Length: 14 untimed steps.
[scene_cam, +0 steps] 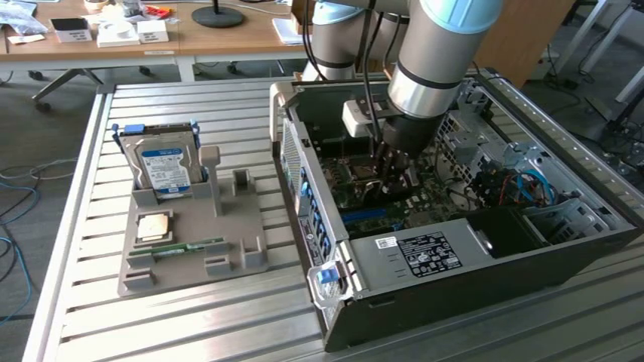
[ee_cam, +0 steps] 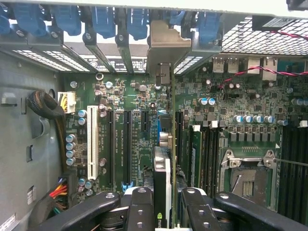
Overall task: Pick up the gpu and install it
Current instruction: 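Insert the gpu into the slot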
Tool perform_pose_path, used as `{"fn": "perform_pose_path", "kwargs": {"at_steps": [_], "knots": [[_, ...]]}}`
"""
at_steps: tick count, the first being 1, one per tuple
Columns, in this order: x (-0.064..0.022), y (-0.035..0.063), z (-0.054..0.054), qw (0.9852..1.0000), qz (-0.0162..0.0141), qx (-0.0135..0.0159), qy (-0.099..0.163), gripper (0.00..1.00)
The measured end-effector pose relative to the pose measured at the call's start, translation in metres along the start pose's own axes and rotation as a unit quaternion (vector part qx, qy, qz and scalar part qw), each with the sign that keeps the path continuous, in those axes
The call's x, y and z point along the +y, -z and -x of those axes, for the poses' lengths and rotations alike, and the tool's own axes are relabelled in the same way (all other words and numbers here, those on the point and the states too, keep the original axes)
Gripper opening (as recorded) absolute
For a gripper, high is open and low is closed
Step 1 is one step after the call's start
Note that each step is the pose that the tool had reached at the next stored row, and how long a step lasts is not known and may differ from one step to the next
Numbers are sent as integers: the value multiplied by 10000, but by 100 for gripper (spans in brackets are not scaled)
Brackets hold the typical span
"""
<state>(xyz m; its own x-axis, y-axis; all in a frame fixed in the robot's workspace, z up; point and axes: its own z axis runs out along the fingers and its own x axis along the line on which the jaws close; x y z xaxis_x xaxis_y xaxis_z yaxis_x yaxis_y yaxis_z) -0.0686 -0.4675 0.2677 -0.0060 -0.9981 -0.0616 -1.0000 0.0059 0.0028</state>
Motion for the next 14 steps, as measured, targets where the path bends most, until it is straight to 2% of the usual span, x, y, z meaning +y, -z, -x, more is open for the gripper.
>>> {"fn": "perform_pose_path", "kwargs": {"at_steps": [14], "knots": [[22, -7, -1, 10000, 0, 0, 1, 27]]}}
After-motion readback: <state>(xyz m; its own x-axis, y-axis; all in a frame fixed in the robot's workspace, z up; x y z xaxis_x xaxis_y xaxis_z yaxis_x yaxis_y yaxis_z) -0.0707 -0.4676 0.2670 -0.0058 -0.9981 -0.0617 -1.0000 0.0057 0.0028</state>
